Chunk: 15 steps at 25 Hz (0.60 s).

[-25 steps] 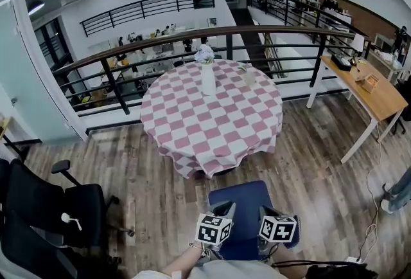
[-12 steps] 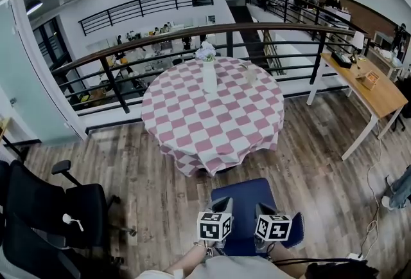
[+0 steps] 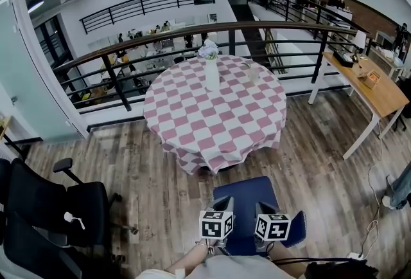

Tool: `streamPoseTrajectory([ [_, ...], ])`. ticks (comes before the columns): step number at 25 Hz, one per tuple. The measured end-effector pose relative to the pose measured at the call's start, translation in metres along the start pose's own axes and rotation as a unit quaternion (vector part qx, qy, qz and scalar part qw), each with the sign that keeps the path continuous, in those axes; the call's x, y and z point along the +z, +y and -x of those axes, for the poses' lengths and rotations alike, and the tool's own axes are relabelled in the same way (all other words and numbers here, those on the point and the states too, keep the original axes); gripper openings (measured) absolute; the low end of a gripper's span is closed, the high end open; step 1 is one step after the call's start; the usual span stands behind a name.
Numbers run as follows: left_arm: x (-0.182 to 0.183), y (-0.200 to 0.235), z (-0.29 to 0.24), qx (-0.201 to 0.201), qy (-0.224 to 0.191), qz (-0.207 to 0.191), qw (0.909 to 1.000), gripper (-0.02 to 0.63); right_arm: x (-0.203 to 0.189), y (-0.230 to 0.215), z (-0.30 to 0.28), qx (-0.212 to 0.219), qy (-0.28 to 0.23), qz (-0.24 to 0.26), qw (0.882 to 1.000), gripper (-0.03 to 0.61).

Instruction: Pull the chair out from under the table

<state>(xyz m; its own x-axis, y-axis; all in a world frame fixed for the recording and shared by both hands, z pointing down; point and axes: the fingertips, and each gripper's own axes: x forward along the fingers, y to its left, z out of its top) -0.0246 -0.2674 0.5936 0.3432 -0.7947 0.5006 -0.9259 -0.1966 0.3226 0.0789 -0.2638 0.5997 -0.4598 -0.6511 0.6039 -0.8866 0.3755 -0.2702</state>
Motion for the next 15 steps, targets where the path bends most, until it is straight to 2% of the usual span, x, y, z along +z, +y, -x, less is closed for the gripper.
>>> streamPoseTrajectory([
  [15, -0.018, 0.002, 0.014, 0.009, 0.013, 0.008, 0.9998, 0.005, -0.017, 0.008, 0.011, -0.001, 0.006, -0.008, 1.0, 0.017],
])
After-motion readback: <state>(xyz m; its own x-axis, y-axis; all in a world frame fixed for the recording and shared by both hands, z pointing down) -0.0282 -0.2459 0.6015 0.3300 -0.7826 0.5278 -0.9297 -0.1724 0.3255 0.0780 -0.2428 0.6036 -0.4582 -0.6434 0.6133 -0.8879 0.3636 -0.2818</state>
